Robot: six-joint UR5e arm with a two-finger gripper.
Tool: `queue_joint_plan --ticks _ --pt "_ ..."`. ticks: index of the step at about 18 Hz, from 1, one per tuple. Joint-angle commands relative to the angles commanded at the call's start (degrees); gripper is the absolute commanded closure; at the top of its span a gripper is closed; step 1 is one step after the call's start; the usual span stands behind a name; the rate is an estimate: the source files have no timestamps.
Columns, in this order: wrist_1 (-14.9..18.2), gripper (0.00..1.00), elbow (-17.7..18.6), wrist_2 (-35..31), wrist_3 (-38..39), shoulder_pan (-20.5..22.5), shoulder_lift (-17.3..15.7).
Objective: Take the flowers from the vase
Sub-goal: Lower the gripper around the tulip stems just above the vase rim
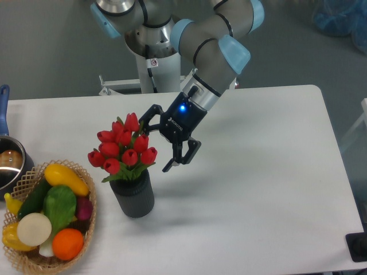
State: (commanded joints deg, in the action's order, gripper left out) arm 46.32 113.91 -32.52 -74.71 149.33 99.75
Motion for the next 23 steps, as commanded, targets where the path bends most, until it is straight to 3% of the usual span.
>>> queue_joint_plan --ticks 13,17,23 --pt "-0.09 0.03 -0.70 9.14 0.00 -1.05 4.40" --pt "-0.09 0.24 -0.70 9.40 0.09 -1.76 5.19" --pt "-0.09 0.72 -0.79 11.77 0.00 -1.32 5.19"
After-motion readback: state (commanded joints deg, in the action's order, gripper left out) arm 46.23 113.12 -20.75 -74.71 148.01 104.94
